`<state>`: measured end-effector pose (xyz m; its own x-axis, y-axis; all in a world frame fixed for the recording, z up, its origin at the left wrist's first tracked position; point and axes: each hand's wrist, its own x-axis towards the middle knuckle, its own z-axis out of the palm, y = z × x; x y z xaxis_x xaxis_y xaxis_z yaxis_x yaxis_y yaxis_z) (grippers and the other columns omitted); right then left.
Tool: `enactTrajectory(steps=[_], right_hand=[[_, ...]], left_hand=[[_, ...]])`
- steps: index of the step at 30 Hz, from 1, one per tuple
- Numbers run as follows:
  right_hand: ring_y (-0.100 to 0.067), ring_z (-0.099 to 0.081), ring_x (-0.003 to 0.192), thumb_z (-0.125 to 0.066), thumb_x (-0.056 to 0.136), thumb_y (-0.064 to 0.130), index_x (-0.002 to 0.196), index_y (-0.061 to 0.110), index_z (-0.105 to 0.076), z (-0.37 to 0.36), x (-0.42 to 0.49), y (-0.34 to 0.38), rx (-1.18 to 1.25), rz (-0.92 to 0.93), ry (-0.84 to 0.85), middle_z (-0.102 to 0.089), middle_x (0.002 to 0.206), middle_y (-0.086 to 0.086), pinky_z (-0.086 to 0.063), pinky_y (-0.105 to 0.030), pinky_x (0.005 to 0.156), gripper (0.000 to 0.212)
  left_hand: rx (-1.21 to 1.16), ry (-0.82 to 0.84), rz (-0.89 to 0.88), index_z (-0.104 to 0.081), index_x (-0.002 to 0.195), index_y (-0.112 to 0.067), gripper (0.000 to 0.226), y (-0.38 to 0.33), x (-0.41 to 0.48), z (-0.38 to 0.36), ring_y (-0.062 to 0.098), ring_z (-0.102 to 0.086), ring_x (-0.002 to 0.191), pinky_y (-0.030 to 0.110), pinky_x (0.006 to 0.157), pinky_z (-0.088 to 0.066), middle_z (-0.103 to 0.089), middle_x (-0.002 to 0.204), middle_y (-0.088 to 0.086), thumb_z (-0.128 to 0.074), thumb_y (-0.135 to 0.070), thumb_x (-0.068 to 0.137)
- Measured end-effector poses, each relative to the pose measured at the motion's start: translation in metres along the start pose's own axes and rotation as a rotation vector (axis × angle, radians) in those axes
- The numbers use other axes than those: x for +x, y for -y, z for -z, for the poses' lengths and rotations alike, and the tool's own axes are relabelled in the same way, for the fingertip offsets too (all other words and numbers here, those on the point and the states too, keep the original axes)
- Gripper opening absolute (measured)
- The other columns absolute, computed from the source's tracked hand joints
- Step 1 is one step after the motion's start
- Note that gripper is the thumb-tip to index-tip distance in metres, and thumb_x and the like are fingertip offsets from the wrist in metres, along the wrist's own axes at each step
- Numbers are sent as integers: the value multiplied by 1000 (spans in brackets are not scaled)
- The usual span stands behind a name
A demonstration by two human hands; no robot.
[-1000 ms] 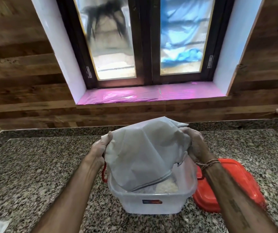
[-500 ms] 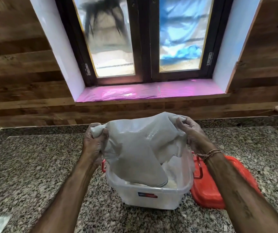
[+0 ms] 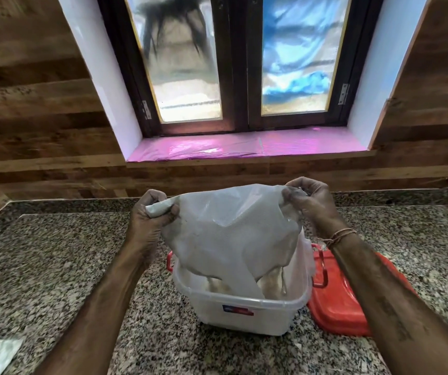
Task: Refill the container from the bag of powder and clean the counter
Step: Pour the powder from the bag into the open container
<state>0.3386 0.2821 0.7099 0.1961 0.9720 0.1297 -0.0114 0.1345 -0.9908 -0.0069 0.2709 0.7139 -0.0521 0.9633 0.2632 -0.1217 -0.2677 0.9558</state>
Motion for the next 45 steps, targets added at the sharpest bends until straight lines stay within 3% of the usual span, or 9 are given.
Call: enactTrajectory(steps=[4,9,15,18,25,30,33,39,45], right_hand=[[-1,-68,67,-74,85,-7,86,-1,-69,0,-8,12,-175,156,-89,-70,80,-1,-54,-18,60,8],[-19,-54,96,-82,77,13,76,25,-68,0,-15,14,-768,438,-293,-65,91,15,-50,-42,81,18],[-24,-55,87,-70,86,13,81,22,-66,-4,-27,26,-1030,696,-375,-63,83,6,-39,-37,79,10],[-25,-56,87,-66,90,15,82,19,-67,-17,-29,32,-1062,793,-342,-63,85,4,-41,-38,79,9],[-21,-56,88,-73,86,15,84,19,-68,-24,-26,42,-905,771,-218,-63,89,4,-47,-35,68,6],[-8,-64,111,-78,87,28,121,26,-68,11,-23,15,-394,310,-63,-69,121,8,-55,-32,89,35],[-9,-71,96,-76,87,25,104,22,-75,22,-26,-18,-300,146,36,-78,101,5,-60,-43,89,18],[-3,-62,70,-74,88,19,78,16,-72,16,-34,-40,-271,103,-102,-73,74,1,-51,-30,71,11],[-13,-70,88,-74,93,18,112,8,-67,7,-42,-44,20,60,152,-74,99,-8,-57,-29,76,22]], left_hand=[[70,-56,-59,-51,76,-21,35,-1,-4,1,10,-51,70,20,57,-45,-52,79,3,-81,-3,76],[227,-81,-63,-51,77,-19,39,-5,-10,6,8,-48,67,23,59,-42,-51,74,-1,-83,5,77],[757,247,107,-67,104,-29,61,-57,-10,5,8,-70,83,32,69,-56,-75,90,-9,-78,-72,62],[1081,313,-48,-67,110,-37,54,-73,-5,-43,-1,-69,89,33,79,-59,-72,97,-21,-68,-78,75],[1166,212,-374,-73,87,-28,19,-48,1,-135,10,-70,82,32,71,-55,-75,82,-13,-78,-46,86],[1009,152,-287,-69,76,-28,13,-29,14,-117,8,-65,69,34,64,-56,-71,72,-14,-79,-36,80],[914,145,-256,-69,74,-24,14,-27,18,-113,4,-59,62,33,63,-52,-69,68,-12,-79,-29,81],[694,119,-143,-65,71,-17,17,-12,17,-104,9,-45,53,29,59,-37,-55,57,-9,-71,-31,79],[529,121,-107,-63,66,-17,23,-14,24,-92,12,-42,59,31,60,-35,-52,60,-11,-72,-16,87]])
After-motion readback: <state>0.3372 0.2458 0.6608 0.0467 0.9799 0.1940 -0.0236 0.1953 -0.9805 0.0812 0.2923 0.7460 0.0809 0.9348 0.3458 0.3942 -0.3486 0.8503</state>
